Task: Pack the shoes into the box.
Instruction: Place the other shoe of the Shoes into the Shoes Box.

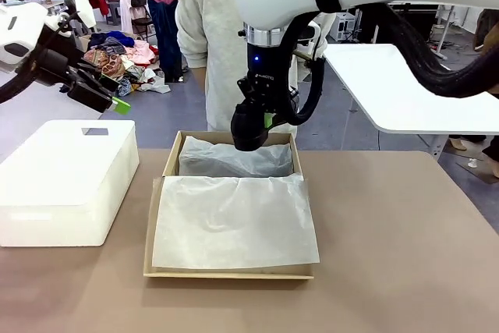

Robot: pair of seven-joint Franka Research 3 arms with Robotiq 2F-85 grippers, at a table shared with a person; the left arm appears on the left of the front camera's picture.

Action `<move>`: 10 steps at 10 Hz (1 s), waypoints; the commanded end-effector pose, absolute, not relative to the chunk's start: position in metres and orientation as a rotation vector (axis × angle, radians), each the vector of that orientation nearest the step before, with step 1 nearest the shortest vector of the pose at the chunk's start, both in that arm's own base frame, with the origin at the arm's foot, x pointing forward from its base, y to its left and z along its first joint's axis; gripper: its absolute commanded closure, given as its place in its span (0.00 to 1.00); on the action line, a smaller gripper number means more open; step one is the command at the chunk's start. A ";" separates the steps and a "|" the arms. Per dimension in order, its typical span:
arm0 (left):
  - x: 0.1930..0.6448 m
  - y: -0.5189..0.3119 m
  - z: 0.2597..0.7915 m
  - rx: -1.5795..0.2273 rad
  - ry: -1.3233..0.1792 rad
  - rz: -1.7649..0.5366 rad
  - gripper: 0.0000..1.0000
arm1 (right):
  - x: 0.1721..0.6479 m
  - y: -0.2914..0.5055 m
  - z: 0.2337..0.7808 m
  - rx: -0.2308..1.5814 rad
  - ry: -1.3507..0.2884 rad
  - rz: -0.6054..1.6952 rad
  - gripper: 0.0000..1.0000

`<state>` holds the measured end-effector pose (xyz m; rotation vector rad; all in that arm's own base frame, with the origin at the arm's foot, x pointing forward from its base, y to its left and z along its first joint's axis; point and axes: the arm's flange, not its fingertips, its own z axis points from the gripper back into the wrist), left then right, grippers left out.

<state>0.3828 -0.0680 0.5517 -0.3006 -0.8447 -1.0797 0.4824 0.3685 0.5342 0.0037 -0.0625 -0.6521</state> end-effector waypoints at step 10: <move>0.385 -0.066 0.552 -0.314 -0.856 -1.094 0.00 | 0.466 0.454 0.537 0.092 -0.092 -1.251 1.00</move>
